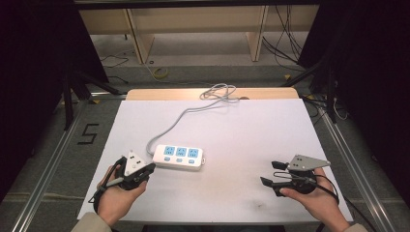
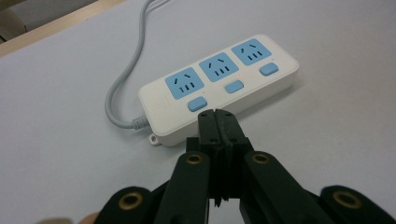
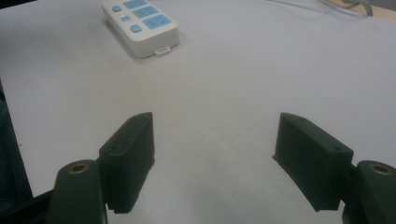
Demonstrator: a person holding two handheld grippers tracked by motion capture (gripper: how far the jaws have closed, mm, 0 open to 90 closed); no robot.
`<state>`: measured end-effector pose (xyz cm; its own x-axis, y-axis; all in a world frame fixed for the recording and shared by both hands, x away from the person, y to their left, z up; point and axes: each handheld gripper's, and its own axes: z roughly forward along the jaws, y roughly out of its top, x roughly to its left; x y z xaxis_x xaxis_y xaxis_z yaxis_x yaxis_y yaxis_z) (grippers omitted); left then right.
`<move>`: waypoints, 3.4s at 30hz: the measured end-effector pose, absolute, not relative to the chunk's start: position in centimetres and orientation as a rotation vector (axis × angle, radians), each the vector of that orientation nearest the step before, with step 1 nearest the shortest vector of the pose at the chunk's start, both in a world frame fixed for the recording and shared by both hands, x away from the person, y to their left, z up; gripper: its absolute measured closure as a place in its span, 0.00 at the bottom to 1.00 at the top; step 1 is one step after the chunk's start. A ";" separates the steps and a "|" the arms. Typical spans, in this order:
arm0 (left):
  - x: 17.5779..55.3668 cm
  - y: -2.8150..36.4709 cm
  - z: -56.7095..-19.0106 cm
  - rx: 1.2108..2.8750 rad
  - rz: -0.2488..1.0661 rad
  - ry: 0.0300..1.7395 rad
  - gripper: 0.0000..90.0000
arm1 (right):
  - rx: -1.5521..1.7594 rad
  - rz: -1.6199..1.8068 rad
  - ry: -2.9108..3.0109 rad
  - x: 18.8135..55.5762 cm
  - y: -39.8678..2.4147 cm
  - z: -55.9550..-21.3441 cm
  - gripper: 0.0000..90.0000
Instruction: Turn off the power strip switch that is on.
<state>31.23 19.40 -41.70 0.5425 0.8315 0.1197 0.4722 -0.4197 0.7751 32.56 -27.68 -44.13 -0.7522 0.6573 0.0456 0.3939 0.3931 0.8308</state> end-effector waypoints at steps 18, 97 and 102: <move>32.6 18.9 -41.3 2.048 0.613 1.097 1.00 | 0.922 1.291 2.366 32.6 -27.6 -44.2 0.32; 36.9 15.9 -40.6 2.135 0.554 1.095 1.00 | 0.929 1.285 2.374 32.7 -27.6 -44.3 0.32; 37.1 15.8 -40.5 2.146 0.551 1.096 1.00 | 0.929 1.285 2.375 32.7 -27.6 -44.3 0.32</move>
<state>37.11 15.75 -40.51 0.5606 0.8251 0.0696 0.5484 -0.4330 0.7154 32.67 -27.60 -44.26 -0.7519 0.6572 0.0526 0.4034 0.3956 0.8251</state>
